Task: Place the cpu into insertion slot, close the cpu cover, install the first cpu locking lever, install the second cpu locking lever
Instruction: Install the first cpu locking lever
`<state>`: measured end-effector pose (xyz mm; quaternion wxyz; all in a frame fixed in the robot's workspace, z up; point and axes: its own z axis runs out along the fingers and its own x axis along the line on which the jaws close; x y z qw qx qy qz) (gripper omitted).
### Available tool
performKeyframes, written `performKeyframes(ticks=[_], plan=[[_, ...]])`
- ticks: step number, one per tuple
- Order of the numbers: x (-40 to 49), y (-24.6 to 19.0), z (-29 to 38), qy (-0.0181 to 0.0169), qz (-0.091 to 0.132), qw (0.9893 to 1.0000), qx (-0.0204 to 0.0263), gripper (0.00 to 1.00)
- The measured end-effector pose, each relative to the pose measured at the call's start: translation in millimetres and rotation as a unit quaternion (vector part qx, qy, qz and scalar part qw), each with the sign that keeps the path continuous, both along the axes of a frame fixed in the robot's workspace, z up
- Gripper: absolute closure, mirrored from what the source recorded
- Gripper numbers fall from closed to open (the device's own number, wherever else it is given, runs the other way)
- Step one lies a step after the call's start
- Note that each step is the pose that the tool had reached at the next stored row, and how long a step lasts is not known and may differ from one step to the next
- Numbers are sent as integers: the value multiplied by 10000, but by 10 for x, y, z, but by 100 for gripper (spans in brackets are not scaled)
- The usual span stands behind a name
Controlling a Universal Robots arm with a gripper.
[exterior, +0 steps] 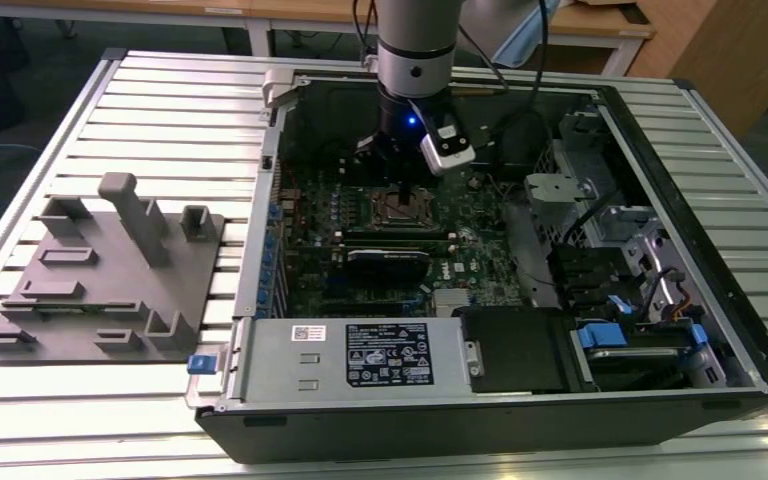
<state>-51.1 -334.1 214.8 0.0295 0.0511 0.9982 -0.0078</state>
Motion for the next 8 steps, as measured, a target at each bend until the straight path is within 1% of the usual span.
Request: performKeyframes(ticks=[8], plan=[[0,0,-5,0,0,10000,1,90]])
